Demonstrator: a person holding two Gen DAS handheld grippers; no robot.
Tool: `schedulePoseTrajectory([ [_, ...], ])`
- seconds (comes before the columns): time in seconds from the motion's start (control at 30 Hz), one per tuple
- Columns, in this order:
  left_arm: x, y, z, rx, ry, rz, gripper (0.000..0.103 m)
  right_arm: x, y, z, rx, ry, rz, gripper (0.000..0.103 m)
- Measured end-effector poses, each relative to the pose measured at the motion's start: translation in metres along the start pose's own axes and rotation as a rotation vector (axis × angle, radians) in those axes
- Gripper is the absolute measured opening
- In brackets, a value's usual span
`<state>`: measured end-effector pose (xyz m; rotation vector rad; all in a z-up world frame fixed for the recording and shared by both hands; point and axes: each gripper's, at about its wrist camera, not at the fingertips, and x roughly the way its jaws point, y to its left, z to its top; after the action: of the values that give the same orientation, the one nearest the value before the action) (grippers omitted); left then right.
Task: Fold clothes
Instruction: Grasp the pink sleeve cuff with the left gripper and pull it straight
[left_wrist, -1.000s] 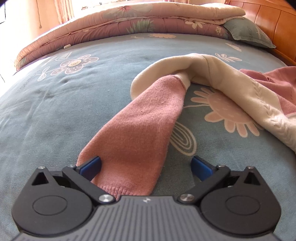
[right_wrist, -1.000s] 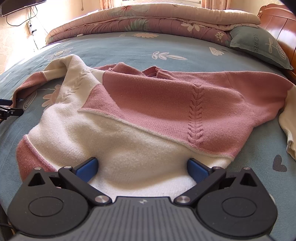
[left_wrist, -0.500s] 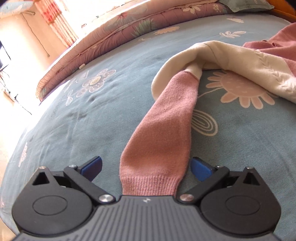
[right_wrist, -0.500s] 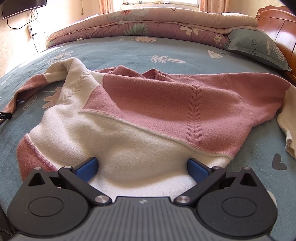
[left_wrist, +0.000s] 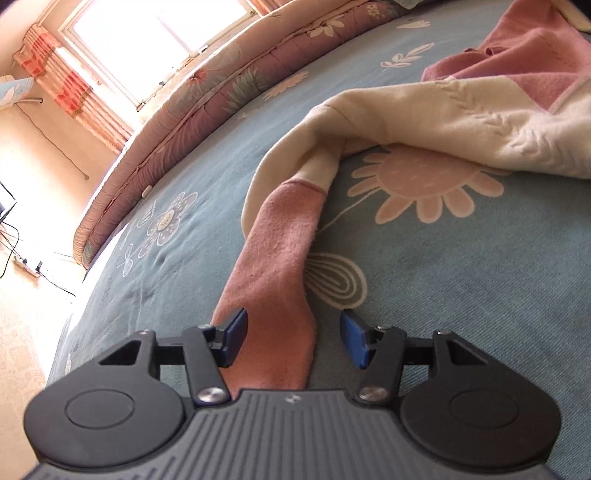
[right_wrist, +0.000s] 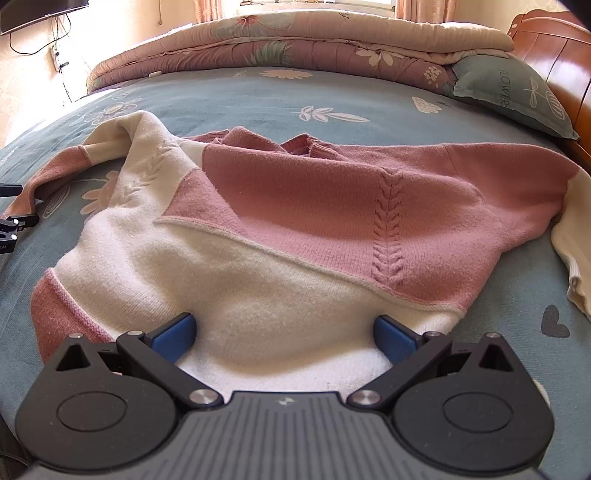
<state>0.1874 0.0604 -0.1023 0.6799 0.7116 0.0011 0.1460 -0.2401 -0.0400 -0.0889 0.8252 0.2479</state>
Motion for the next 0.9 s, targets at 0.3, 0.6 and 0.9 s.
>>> schedulePoseTrajectory([
  [0.3,0.025,0.006,0.001,0.002,0.052,0.138,0.062,0.000,-0.001,0.000,0.001,0.002,0.001,0.103],
  [0.6,0.011,0.007,-0.039,0.072,0.053,0.223,0.062,0.000,0.000,0.001,0.001,0.005,0.001,0.103],
  [0.9,0.036,-0.001,-0.015,0.125,0.044,0.264,0.045,0.000,0.000,0.001,0.003,0.009,-0.002,0.103],
])
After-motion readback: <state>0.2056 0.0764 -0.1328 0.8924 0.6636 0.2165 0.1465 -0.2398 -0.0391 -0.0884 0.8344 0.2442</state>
